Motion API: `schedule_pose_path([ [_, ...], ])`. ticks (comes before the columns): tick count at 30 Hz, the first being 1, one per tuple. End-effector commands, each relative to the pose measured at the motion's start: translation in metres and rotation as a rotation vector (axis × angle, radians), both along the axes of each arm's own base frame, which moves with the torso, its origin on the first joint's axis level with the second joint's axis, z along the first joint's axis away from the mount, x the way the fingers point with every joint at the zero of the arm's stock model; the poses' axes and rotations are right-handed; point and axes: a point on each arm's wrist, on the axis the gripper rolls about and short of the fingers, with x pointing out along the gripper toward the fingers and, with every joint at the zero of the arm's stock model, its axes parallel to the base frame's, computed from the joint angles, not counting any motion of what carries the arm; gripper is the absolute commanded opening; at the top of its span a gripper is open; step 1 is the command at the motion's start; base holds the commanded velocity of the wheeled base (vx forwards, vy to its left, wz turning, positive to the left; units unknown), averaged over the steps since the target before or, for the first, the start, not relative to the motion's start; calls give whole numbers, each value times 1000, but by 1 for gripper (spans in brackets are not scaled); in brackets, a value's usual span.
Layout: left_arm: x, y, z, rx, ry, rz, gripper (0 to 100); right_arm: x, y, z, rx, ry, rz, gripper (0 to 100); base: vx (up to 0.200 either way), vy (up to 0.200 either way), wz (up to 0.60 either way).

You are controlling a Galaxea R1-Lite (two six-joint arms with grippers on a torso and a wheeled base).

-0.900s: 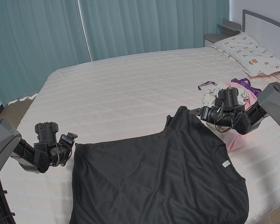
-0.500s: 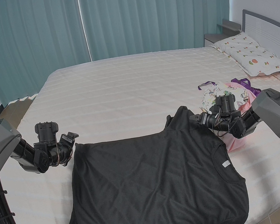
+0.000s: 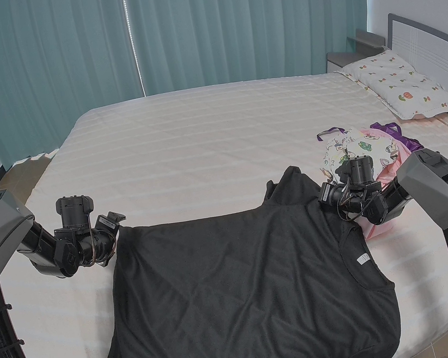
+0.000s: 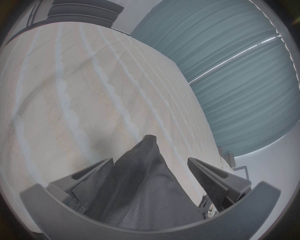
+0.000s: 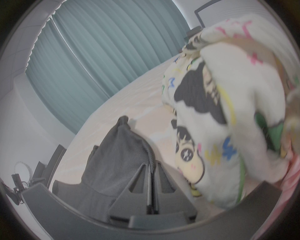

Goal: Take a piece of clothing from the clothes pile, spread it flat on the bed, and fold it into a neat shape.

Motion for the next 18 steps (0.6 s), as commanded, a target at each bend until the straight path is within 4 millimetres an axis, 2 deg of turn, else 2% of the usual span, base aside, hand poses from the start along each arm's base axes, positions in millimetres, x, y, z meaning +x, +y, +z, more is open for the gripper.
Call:
schedule_pose_path([
  [1,0,0,-2,-1,5,0,100,6,-6,2,6,-32,-39,0,0,0,0],
  [8,-1,0,1,-2,0,2,100,8,-8,25,36,-90,-70,0,0,0,0],
  [15,-4,1,-1,-1,8,2,100,9,-8,23,34,-87,-75,0,0,0,0],
  [16,-4,1,-1,-1,9,2,100,9,-9,23,34,-87,-76,100,0,0,0],
  [18,-4,0,-1,-2,9,1,100,9,-9,23,34,-87,-76,100,0,0,0],
])
